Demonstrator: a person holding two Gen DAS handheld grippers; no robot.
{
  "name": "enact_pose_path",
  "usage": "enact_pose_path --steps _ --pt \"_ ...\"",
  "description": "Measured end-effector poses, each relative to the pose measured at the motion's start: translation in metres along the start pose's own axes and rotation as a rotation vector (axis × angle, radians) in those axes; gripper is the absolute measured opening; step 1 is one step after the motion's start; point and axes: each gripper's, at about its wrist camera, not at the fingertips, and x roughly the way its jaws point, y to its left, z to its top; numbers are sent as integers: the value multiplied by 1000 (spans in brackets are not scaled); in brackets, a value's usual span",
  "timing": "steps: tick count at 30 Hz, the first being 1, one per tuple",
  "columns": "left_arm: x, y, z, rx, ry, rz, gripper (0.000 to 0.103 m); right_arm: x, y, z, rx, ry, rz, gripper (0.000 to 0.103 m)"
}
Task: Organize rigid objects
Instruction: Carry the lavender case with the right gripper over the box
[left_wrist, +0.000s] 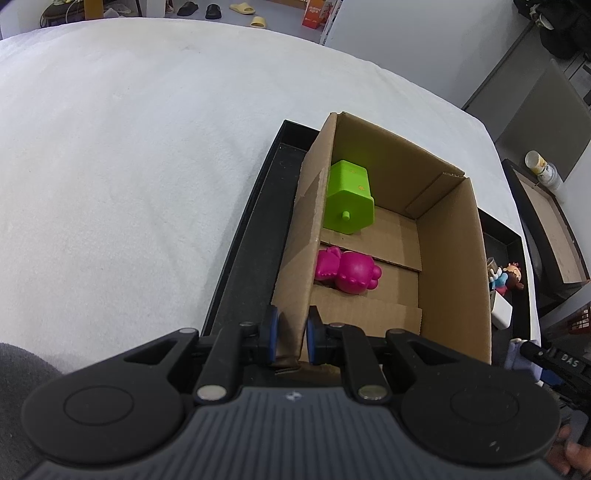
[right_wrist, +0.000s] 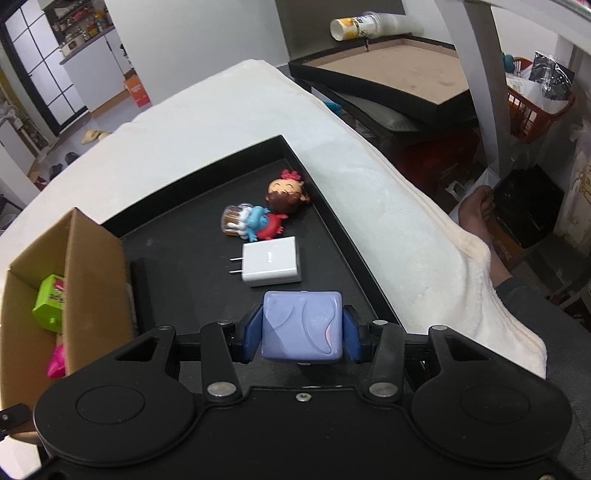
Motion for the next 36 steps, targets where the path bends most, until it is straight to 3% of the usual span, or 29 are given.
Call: enact_pose_path --steps 19,36 --pt "0 1 1 0 1 -6 14 -45 37 18 -43 -54 148 44" --pt "1 1 -2 2 -3 -12 14 -60 88 28 -129 -74 253 44"
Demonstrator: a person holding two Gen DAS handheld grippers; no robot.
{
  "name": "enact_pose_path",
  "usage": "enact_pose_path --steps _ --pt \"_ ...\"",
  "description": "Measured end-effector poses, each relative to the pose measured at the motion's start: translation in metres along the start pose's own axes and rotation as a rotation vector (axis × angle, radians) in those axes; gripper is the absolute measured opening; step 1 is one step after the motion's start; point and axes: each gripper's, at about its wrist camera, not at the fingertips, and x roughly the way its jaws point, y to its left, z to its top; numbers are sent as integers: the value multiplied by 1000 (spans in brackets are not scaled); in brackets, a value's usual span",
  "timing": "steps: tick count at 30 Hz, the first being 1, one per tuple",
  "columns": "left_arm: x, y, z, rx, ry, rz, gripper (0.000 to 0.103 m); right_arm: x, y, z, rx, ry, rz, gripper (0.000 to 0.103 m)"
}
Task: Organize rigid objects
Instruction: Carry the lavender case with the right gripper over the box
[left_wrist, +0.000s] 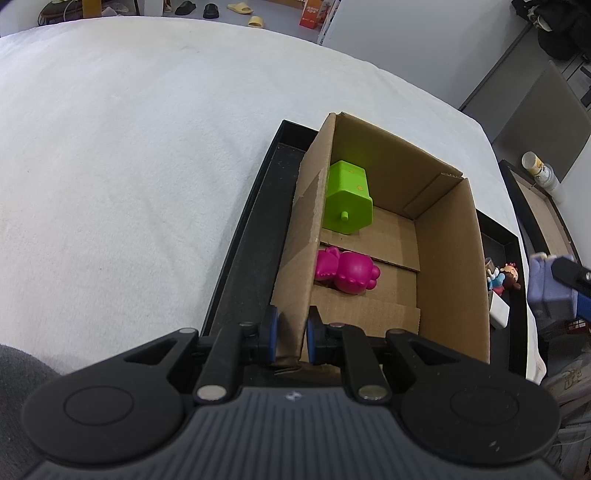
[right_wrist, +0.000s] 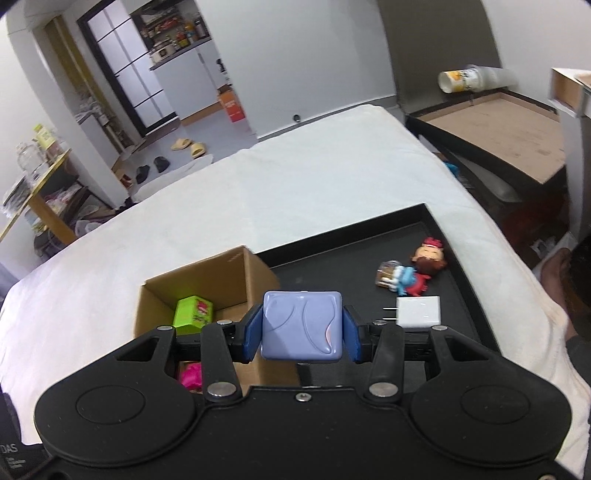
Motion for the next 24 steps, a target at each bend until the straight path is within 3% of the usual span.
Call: enact_pose_path --steps 11,24 --pt "0 2 0 -7 2 -7 14 12 37 6 -78 9 61 44" --pt "0 8 1 -19 4 -25 14 45 83 -6 -322 89 87 44"
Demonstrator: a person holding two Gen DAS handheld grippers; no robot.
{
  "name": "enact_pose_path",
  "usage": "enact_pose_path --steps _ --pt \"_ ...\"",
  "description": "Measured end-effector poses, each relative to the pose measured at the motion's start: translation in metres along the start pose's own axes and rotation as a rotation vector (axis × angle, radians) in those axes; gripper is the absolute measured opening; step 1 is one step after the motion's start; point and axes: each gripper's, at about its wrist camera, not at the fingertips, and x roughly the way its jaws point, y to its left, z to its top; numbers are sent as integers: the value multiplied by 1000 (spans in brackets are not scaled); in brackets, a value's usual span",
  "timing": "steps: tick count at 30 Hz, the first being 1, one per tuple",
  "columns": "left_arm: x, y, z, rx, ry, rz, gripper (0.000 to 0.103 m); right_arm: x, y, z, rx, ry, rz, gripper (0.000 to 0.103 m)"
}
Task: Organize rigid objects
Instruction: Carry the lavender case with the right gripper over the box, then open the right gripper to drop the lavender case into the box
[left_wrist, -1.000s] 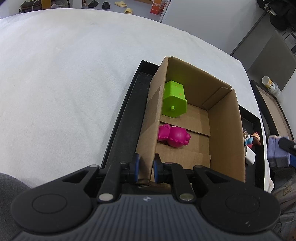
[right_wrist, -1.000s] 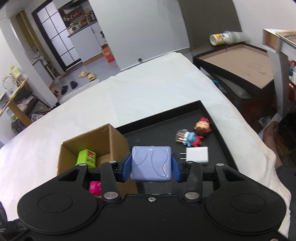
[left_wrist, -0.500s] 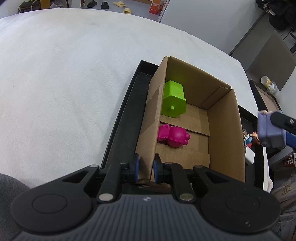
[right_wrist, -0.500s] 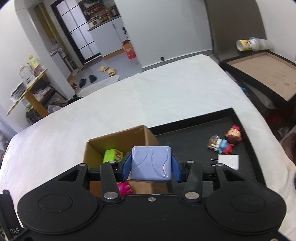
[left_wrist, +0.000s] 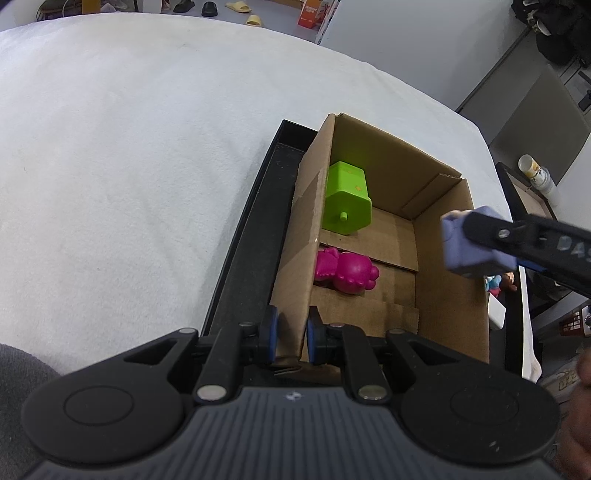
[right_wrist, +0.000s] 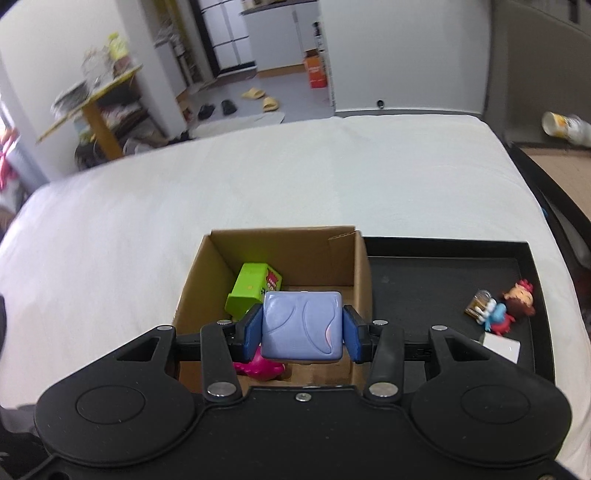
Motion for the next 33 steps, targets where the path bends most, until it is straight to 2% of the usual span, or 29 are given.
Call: enact_pose_path --steps 11,16,18,25,33 --pt "0 3 0 -7 3 -12 14 18 21 9 -246 25 -26 44" --pt "0 4 1 -13 4 -16 15 18 30 11 -359 -29 -72 46" --pt "-1 5 1 -14 4 -28 17 13 29 13 -354 -34 -71 47" --pt "-2 4 2 -11 -5 -20 15 0 15 4 -278 0 -58 49" --pt "-4 3 -2 -8 -14 -12 15 -21 5 -9 -223 9 -38 55"
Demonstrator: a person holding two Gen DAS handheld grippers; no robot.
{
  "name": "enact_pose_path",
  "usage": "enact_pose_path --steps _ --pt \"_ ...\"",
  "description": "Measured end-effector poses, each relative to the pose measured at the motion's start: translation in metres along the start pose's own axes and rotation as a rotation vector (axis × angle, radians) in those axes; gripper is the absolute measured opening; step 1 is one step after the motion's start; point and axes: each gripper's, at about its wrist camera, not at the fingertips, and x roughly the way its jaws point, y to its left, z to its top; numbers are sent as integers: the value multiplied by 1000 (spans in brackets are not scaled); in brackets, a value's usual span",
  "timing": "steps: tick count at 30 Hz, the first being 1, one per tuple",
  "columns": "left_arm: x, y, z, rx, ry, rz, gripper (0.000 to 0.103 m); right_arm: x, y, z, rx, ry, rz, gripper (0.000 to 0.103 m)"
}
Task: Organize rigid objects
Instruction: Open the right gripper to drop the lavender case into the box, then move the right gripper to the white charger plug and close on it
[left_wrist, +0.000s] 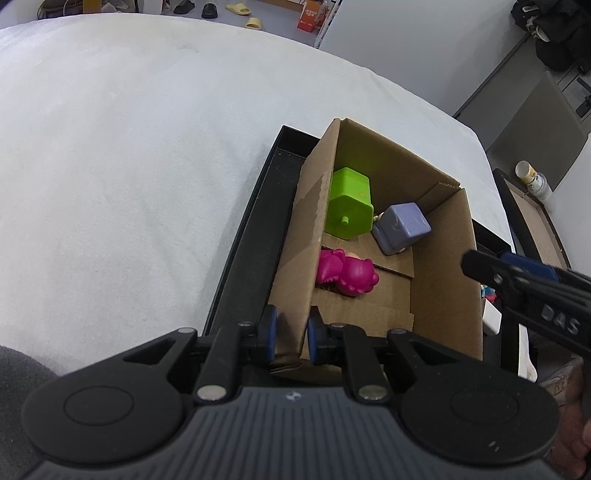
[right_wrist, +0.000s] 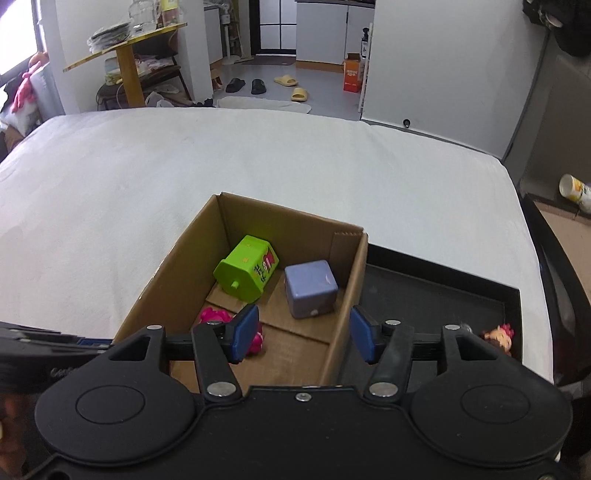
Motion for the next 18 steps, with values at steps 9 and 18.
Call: enact_pose_path --steps 9,18 --pt "-1 -2 -1 4 -8 13 15 -12 -16 -11 57 -1 -19 61" --pt "0 -4 -2 3 -10 24 15 -18 -41 -30 134 4 -45 71"
